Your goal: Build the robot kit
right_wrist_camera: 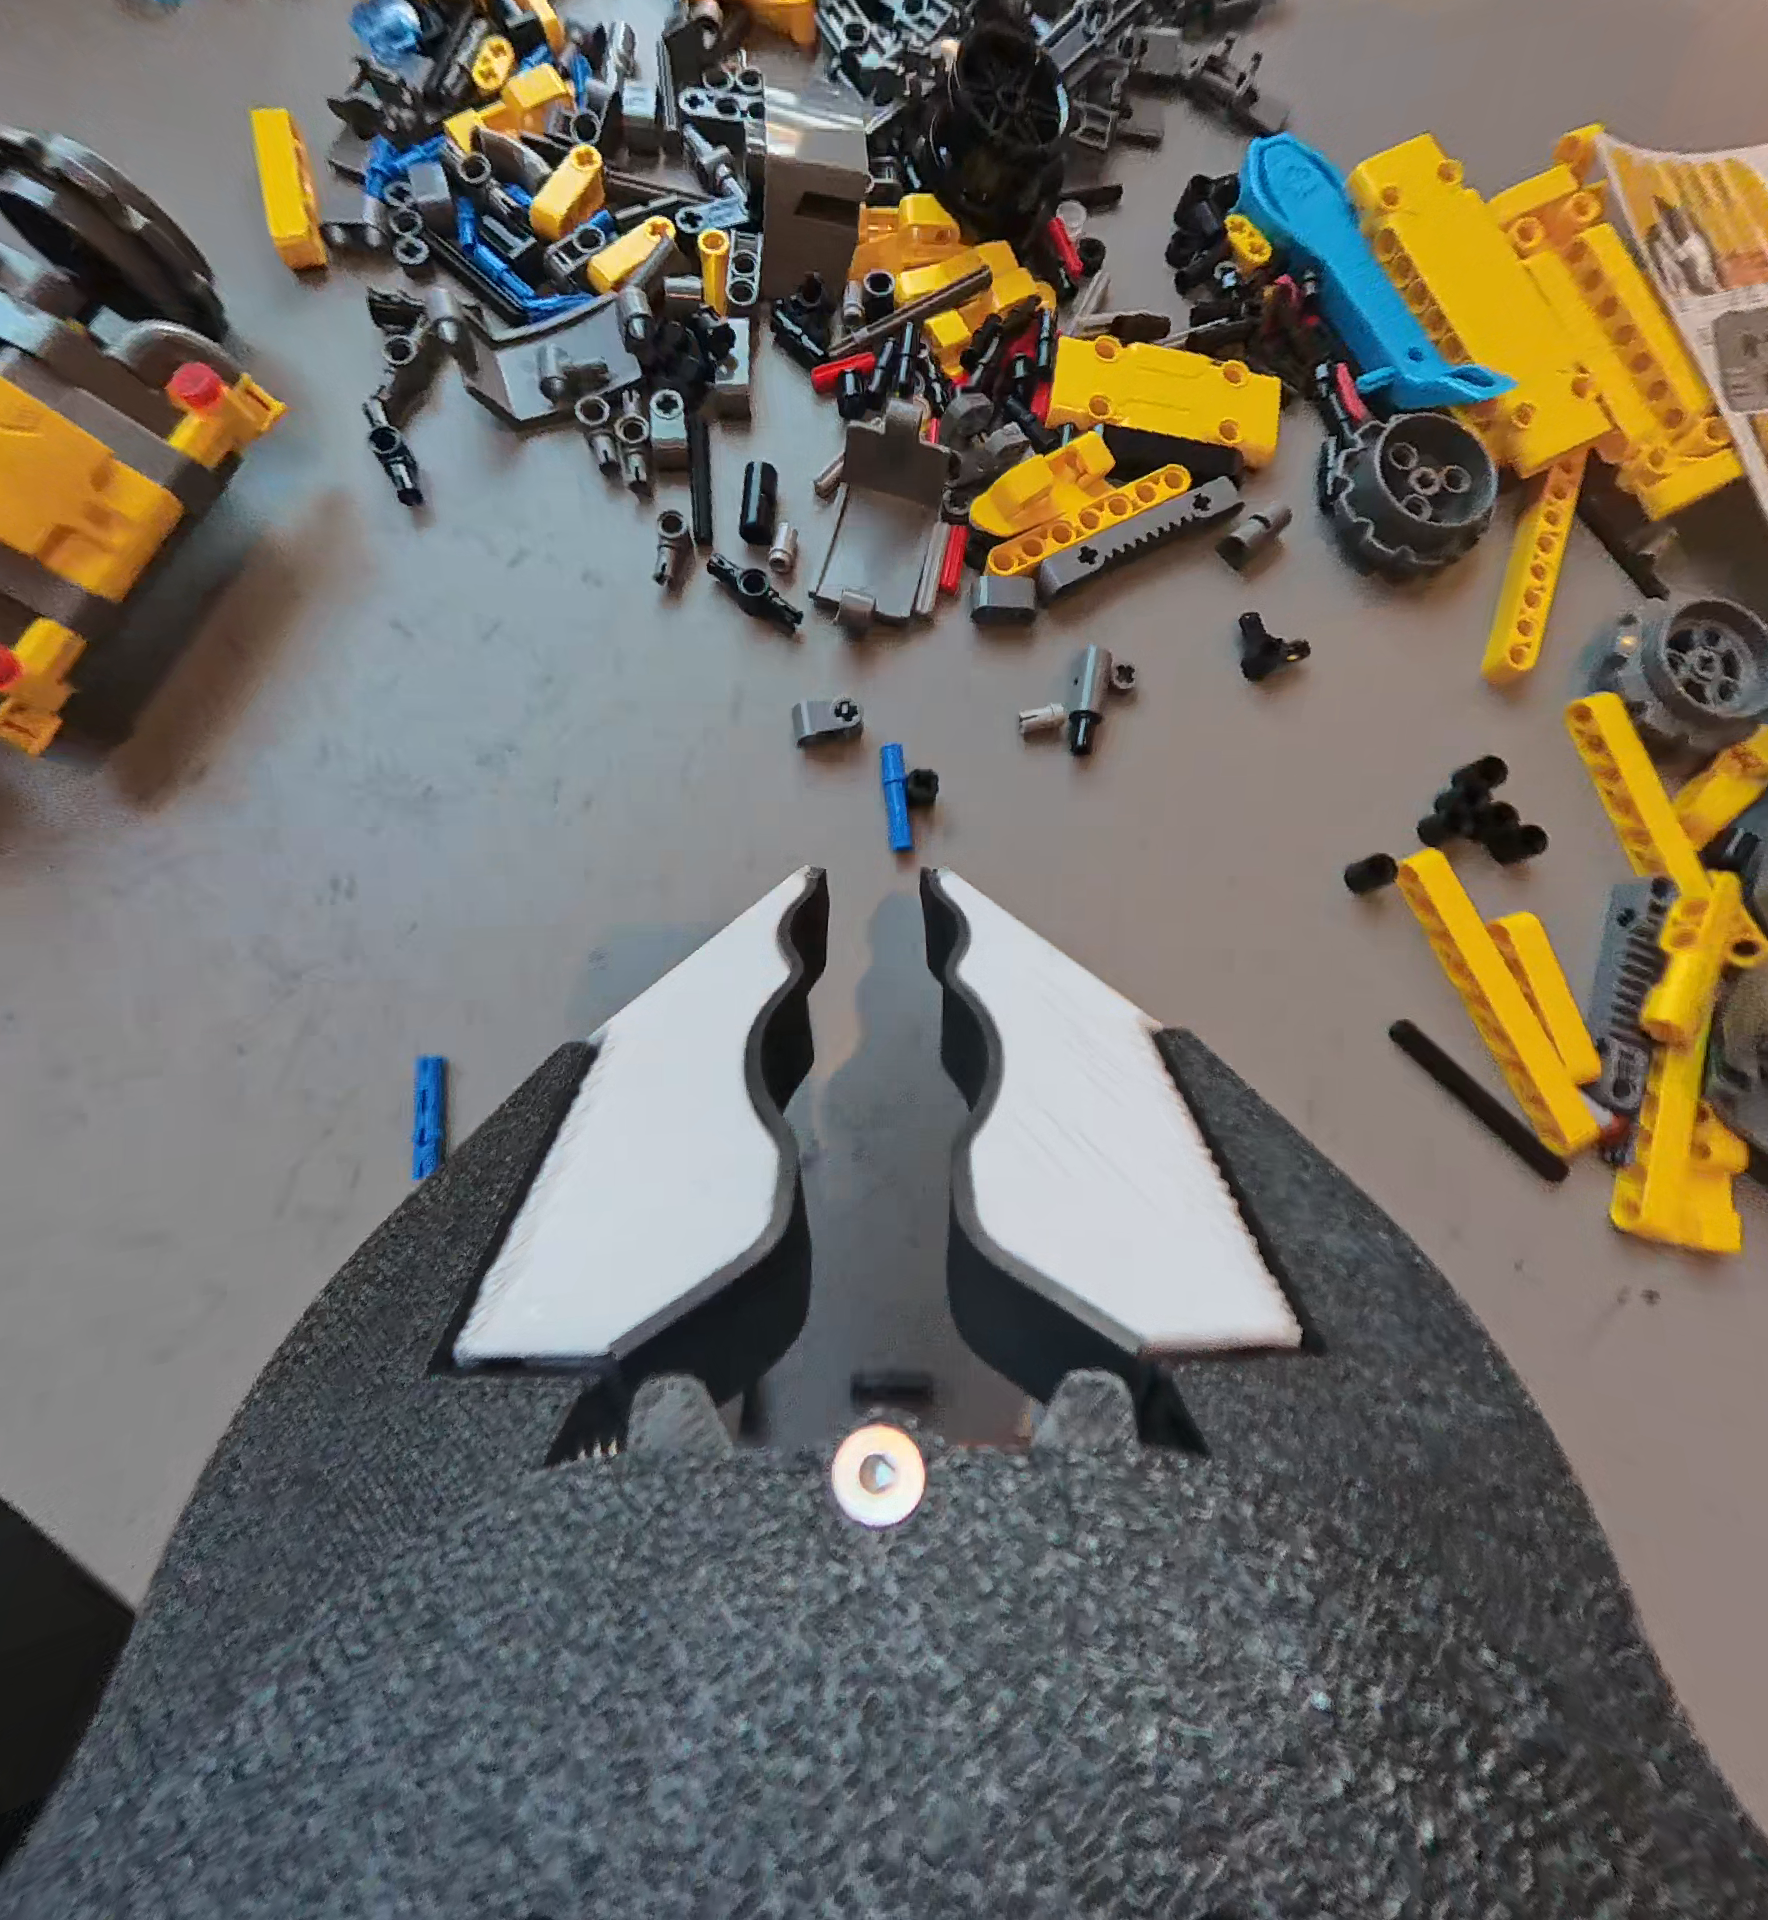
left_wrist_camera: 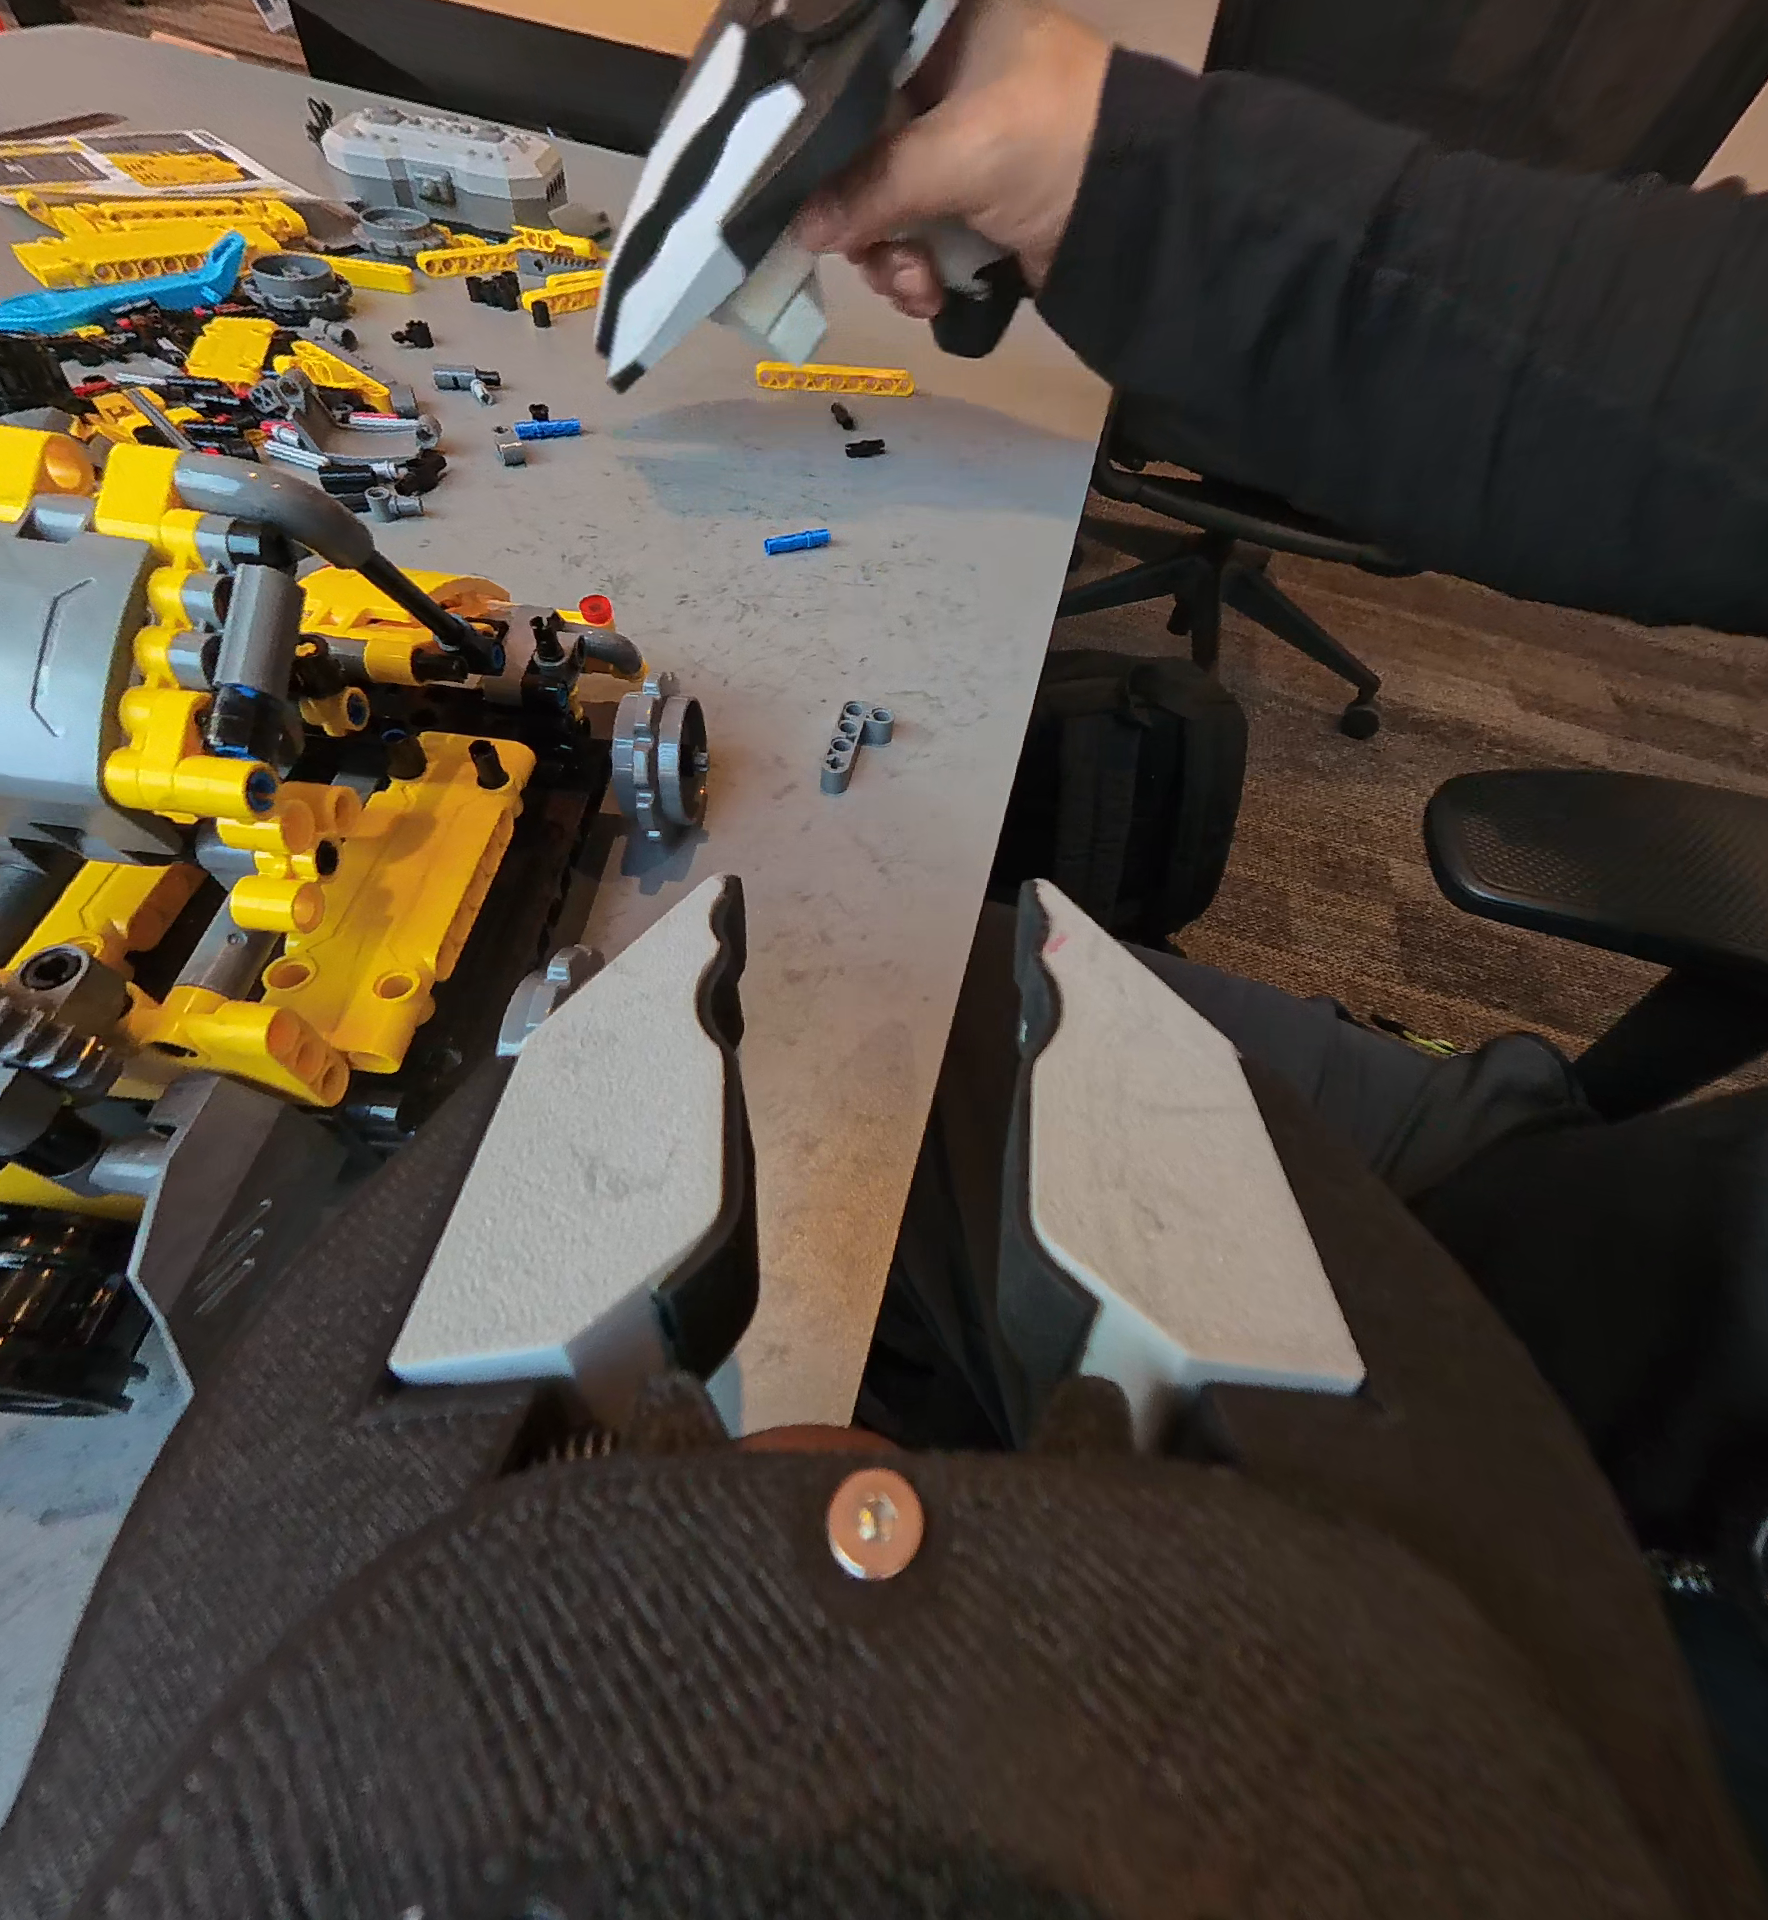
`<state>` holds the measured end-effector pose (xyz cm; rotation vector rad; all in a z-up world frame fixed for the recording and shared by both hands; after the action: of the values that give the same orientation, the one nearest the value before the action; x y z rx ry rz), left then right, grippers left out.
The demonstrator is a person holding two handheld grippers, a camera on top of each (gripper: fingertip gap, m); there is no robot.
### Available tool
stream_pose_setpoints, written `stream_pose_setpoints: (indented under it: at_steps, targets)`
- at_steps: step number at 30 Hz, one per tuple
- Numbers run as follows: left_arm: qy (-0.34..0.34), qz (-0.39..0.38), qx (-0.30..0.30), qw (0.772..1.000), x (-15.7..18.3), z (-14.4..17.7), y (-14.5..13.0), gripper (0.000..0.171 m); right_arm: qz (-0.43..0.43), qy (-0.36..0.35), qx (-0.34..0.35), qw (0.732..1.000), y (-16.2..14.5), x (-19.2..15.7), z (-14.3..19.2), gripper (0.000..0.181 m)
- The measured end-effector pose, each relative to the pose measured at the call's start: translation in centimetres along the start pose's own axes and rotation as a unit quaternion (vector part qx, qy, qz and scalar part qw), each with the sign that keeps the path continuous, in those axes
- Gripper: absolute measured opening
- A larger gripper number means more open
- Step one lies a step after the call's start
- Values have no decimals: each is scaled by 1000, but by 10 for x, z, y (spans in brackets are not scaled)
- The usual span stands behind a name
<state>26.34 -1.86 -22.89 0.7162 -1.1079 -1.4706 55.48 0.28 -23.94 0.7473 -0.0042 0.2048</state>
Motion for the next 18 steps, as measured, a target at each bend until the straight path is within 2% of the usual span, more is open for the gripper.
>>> stream_pose_setpoints:
  at_steps: [4, 6, 7, 10, 13, 18]
  targets:
    - [-2, 0, 2, 1000, 0, 1, 0, 50, -3, 16, -21, 1000, 4, 6, -22, 18]
    - [-3, -1, 2, 1000, 1, 1, 0, 50, -4, 30, -32, 999, 1, 5, -29, 10]
    - [-3, 0, 2, 1000, 1, 1, 0, 50, -6, 43, -35, 998, 0, 3, -31, 4]
    - [-4, 1, 2, 1000, 0, 1, 0, 50, -13, 62, -35, 997, -1, -3, -29, 4]
    - [-5, 1, 3, 1000, 1, 1, 1, 50, -7, 90, -46, 995, -9, -21, -18, 4]
    - [-2, -3, 1, 1000, 1, 0, 0, 50, 35, 139, -57, 988, -20, -78, -2, 4]
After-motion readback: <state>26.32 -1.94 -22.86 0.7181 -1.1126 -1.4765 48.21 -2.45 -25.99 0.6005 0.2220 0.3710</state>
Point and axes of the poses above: each gripper's, where its closed fingertips meet, z back along the fingers, y out of its top, x = y × z across the jaws, the point moved 3 cm from there along z, back along the fingers, and after that the axes turned 1 degree about z, right-handed, at the moved point
